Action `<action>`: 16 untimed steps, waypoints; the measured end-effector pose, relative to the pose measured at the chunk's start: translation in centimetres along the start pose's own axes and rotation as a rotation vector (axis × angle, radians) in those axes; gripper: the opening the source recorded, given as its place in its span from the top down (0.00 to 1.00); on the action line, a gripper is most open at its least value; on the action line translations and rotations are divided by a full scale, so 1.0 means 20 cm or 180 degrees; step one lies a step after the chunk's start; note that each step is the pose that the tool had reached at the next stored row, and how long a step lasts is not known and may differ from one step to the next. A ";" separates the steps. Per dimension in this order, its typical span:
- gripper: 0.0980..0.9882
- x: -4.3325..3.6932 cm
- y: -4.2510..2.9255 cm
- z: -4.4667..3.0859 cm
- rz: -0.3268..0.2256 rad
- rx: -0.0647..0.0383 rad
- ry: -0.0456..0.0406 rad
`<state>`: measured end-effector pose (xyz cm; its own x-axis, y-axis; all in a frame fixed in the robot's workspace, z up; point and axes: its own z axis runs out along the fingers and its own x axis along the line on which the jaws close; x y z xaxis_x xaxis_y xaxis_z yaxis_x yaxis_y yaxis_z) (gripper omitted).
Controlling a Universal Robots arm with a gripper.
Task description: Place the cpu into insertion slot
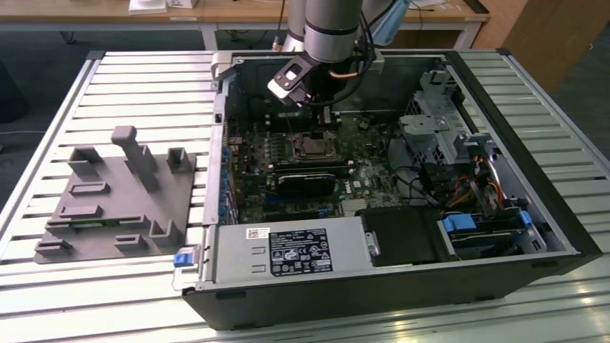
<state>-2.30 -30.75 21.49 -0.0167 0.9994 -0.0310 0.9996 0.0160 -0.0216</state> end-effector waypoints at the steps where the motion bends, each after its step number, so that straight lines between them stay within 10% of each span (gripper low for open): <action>1: 0.99 0.000 -0.001 0.000 0.0000 0.0000 0.0000; 16: 0.99 -0.014 -0.021 0.009 -0.0100 -0.0015 0.0013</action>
<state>-2.72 -31.03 21.34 -0.0479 0.9985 -0.0262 0.9987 0.0475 -0.0177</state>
